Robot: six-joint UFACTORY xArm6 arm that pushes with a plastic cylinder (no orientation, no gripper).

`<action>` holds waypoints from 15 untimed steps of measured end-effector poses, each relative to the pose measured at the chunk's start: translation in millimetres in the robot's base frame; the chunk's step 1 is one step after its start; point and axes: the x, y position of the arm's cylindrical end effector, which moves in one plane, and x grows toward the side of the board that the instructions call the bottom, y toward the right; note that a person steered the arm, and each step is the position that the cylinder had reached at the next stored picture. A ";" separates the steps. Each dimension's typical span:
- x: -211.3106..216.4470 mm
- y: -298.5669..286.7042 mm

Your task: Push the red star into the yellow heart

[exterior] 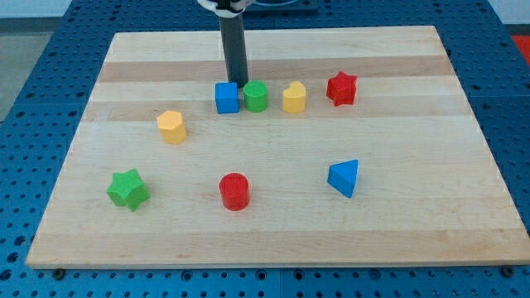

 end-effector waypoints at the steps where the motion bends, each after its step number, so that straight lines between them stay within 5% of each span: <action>1: -29.3 0.1; 2: -43.4 63.6; 4: -4.6 225.7; 12: 29.9 162.4; 15: 54.7 200.6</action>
